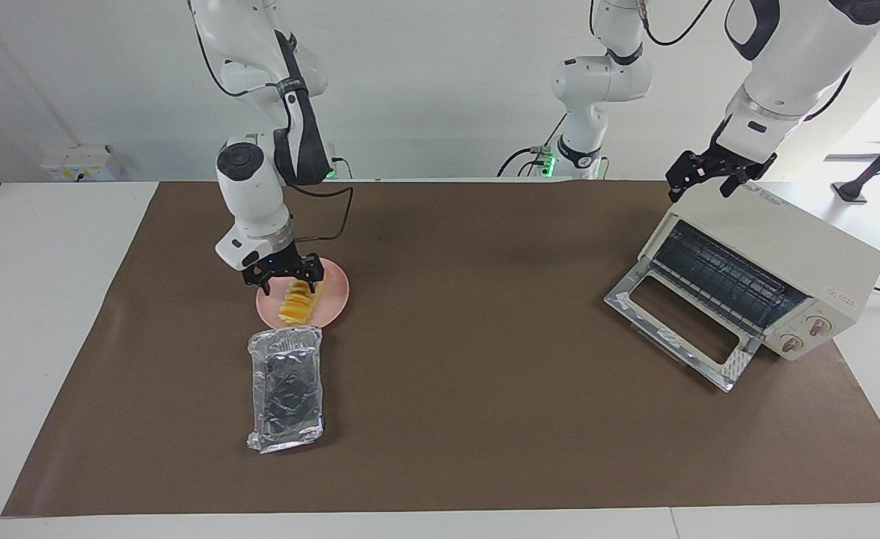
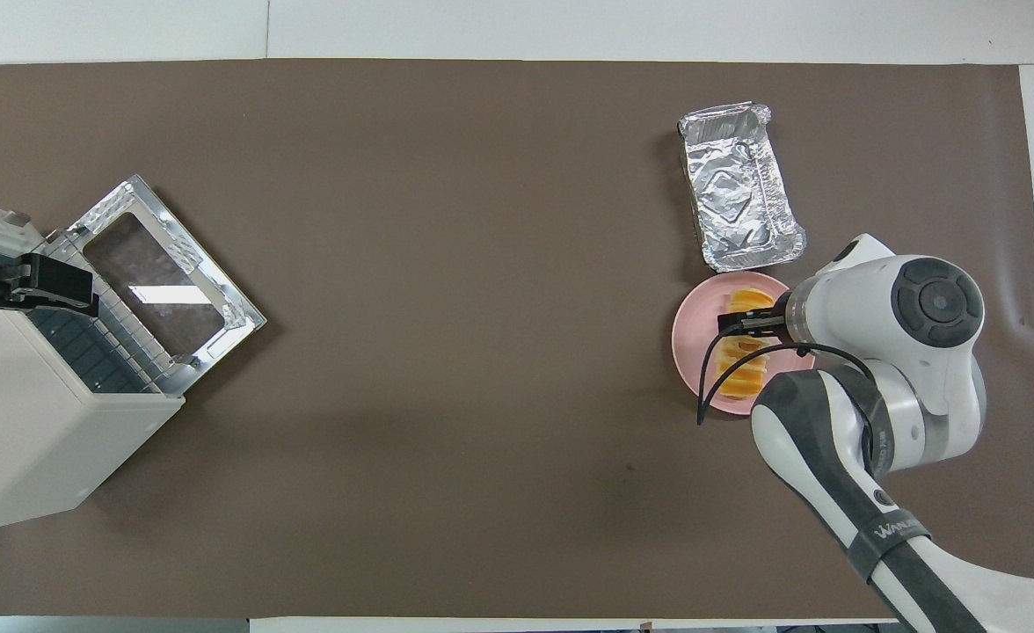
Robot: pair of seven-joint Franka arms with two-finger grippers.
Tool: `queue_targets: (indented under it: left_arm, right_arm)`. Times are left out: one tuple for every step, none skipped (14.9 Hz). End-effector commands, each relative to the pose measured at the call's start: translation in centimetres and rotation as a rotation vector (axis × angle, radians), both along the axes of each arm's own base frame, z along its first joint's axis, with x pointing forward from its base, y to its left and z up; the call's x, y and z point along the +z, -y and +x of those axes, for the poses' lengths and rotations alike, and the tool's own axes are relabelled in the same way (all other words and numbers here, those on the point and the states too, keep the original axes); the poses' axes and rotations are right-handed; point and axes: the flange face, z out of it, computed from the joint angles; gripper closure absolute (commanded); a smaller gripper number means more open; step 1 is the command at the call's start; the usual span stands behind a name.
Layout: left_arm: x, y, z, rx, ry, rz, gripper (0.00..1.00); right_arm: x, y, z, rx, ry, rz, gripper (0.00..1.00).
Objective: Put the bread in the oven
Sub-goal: 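Grasp the orange bread slices on the pink plate with the right gripper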
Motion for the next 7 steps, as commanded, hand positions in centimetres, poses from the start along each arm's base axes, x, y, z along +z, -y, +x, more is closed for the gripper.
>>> queue_targets:
  left_arm:
    - [0.3, -0.3, -0.9, 0.013, -0.005, -0.003, 0.00]
    - [0.3, -0.2, -0.9, 0.010, -0.006, -0.005, 0.00]
    - [0.3, -0.2, -0.9, 0.011, -0.005, -0.003, 0.00]
    - [0.3, -0.2, -0.9, 0.013, -0.006, -0.005, 0.00]
    - [0.3, -0.3, -0.9, 0.011, -0.005, -0.003, 0.00]
    - [0.3, -0.2, -0.9, 0.013, -0.006, -0.005, 0.00]
    - [0.3, -0.3, -0.9, 0.011, -0.004, -0.003, 0.00]
  right_arm:
    - [-1.1, -0.5, -0.6, 0.024, 0.004, 0.010, 0.00]
    - [-1.4, -0.5, -0.5, 0.035, -0.003, 0.008, 0.00]
    - [-2.0, -0.6, -0.5, 0.048, -0.010, 0.007, 0.00]
    - [-2.3, -0.7, -0.3, 0.058, 0.003, 0.010, 0.00]
    - [-2.5, -0.7, -0.3, 0.066, 0.004, 0.010, 0.00]
    - [-2.5, -0.7, -0.3, 0.070, 0.003, 0.009, 0.00]
    - [-2.5, -0.7, -0.3, 0.070, 0.003, 0.009, 0.00]
